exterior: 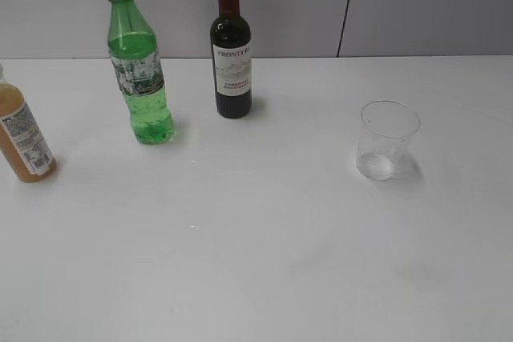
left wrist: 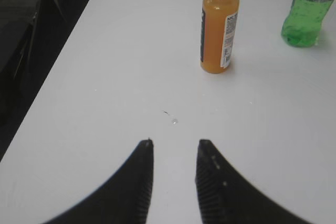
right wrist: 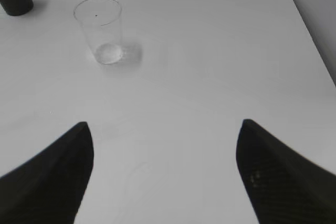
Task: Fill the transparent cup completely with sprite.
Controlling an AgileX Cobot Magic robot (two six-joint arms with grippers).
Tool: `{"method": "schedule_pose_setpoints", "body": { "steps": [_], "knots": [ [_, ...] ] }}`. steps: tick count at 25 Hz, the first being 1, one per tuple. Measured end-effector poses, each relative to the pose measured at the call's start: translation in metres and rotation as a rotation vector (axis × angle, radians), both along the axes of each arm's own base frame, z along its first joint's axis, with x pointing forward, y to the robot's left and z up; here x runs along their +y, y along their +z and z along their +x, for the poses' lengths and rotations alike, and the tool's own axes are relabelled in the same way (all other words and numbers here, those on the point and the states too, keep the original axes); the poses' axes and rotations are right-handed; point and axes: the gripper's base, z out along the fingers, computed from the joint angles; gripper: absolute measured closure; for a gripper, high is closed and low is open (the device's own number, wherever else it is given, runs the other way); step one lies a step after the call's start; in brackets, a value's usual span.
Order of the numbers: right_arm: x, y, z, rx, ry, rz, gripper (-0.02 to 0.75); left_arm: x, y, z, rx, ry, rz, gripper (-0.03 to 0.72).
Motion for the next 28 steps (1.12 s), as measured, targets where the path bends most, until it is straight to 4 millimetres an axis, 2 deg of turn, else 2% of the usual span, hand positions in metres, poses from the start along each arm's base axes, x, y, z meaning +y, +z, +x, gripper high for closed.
{"method": "schedule_pose_setpoints", "body": {
  "steps": [4, 8, 13, 20, 28],
  "knots": [
    [0.000, 0.011, 0.003, -0.089, -0.002, 0.008, 0.087, 0.000, 0.000, 0.000, 0.000, 0.000, 0.000, 0.460],
    [-0.001, 0.027, 0.022, -0.193, -0.007, -0.002, 0.087, 0.000, 0.000, 0.000, 0.000, 0.000, 0.000, 0.460],
    [-0.001, 0.042, 0.058, -0.259, -0.005, -0.043, 0.087, 0.000, 0.000, 0.000, 0.000, 0.000, 0.000, 0.460],
    [-0.003, 0.051, 0.115, -0.326, -0.030, -0.051, 0.087, 0.000, 0.000, 0.000, 0.000, 0.000, 0.000, 0.460],
    [-0.006, 0.033, 0.183, -0.315, -0.056, -0.056, 0.097, 0.000, 0.000, 0.000, 0.000, 0.000, 0.000, 0.460]
  ]
}}
